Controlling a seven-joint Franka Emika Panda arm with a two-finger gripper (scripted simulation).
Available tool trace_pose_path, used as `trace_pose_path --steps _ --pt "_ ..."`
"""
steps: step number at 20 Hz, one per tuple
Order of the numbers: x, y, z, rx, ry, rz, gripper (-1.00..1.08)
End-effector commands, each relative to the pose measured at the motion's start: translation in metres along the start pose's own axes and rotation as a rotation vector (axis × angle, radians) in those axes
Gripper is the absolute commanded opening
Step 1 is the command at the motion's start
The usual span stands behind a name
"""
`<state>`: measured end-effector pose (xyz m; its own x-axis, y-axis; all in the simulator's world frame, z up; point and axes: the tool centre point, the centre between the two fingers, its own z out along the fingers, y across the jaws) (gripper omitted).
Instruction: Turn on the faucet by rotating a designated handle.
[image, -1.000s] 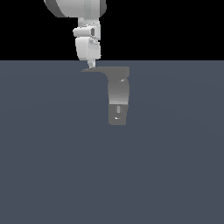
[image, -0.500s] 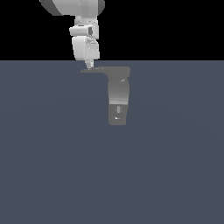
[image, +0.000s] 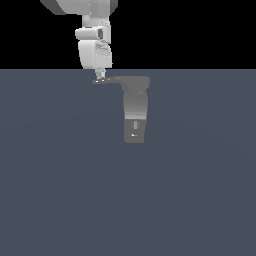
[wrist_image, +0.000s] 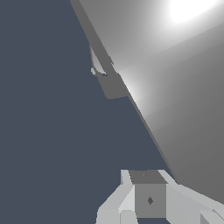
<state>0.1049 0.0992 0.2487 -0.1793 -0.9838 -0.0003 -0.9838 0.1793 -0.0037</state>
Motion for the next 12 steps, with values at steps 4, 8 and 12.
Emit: trace_pose_path --steps 4,8,12 --pt "-0.002 0.017 0.0 -0.004 0.001 -0.002 -1.0" --pt "-0.002 0.028 0.0 -0.004 0.001 -0.002 -1.0" --pt "-0.003 0.039 0.0 -0.004 0.001 -0.002 -1.0"
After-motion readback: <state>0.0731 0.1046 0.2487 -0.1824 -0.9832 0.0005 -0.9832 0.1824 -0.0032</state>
